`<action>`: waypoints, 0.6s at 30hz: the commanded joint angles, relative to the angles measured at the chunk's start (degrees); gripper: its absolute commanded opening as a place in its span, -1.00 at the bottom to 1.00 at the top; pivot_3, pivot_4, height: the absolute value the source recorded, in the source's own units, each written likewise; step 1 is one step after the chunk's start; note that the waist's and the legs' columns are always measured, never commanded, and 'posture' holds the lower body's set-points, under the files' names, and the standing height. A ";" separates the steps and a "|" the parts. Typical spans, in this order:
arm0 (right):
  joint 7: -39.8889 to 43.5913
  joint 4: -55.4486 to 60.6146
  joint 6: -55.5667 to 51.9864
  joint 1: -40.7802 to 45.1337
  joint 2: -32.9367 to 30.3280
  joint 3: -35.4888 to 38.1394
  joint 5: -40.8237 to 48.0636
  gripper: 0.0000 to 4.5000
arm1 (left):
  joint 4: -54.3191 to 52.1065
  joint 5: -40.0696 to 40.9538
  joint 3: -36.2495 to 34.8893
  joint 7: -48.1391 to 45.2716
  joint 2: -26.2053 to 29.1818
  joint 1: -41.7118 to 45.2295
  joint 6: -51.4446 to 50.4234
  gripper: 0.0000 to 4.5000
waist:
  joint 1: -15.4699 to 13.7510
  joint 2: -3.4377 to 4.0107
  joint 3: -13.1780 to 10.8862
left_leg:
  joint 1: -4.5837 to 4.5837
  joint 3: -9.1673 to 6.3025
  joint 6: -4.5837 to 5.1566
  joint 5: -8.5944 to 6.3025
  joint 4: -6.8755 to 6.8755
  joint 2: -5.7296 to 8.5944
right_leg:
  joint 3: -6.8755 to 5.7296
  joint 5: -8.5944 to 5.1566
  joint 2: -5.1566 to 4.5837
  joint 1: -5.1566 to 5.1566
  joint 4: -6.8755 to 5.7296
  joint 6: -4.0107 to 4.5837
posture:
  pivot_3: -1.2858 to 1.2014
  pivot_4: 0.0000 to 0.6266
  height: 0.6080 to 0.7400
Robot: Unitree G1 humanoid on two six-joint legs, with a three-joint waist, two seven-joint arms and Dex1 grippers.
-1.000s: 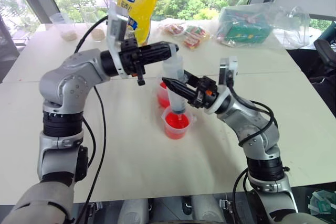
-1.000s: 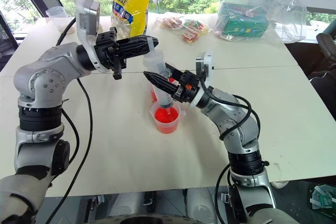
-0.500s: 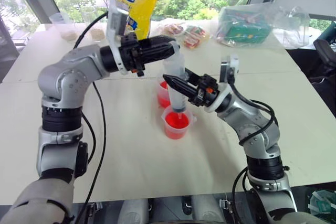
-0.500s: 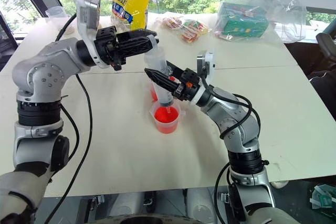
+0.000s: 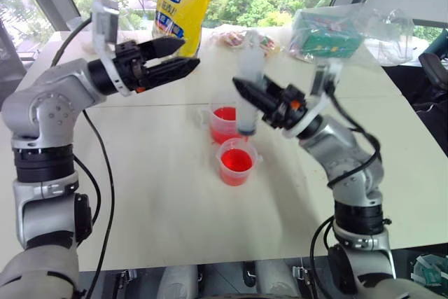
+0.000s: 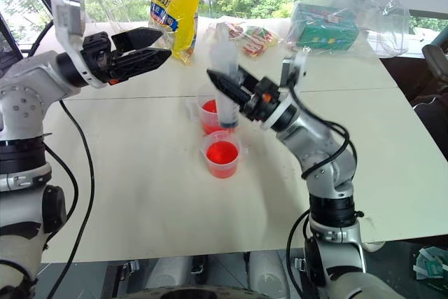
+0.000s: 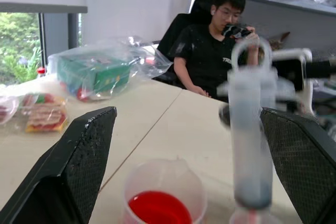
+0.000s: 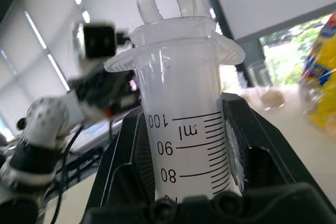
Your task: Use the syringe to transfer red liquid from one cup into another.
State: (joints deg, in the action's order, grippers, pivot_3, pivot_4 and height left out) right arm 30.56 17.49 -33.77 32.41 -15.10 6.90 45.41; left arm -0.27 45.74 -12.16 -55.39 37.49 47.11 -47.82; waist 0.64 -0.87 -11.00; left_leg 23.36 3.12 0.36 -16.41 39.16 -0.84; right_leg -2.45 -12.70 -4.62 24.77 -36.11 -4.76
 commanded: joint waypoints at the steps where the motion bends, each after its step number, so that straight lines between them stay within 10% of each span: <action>1: -8.06 -0.82 -4.96 3.95 -3.13 4.75 0.89 -0.38 | -3.81 0.93 -0.88 0.33 0.87 -1.82 0.23 0.99 | 0.01 0.00 0.00 | 0.00 0.01 0.00 0.00 0.00 0.00 | 0.01 0.00 -0.01 0.00 -0.01 0.00 | 0.03 -0.52 1.00; 10: -24.42 -7.27 -39.40 5.66 -17.64 9.82 2.89 -0.38 | -11.62 -3.69 5.10 0.34 0.40 -12.28 4.17 0.99 | 0.08 0.00 0.00 | 0.05 0.02 0.04 -0.03 -0.04 0.01 | 0.05 -0.01 -0.07 0.03 0.04 0.04 | 0.03 -0.52 1.00; 18: -24.49 -12.57 -46.17 3.91 -18.63 6.97 -3.54 -0.38 | -15.31 -4.85 7.53 0.48 -0.28 -16.09 6.25 0.99 | 0.08 0.01 0.01 | 0.04 0.08 0.07 -0.04 -0.05 0.00 | 0.07 -0.01 0.00 0.07 0.05 0.03 | 0.03 -0.52 1.00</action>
State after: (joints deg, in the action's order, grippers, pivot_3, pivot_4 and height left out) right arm 5.38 4.22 -80.04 35.93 -32.70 13.68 42.93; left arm -13.07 40.58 -3.97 -54.88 37.10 31.06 -42.97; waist 0.72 -0.86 -10.99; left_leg 23.41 3.21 0.43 -16.45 39.11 -0.83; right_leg -2.38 -12.71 -4.62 24.83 -36.06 -4.74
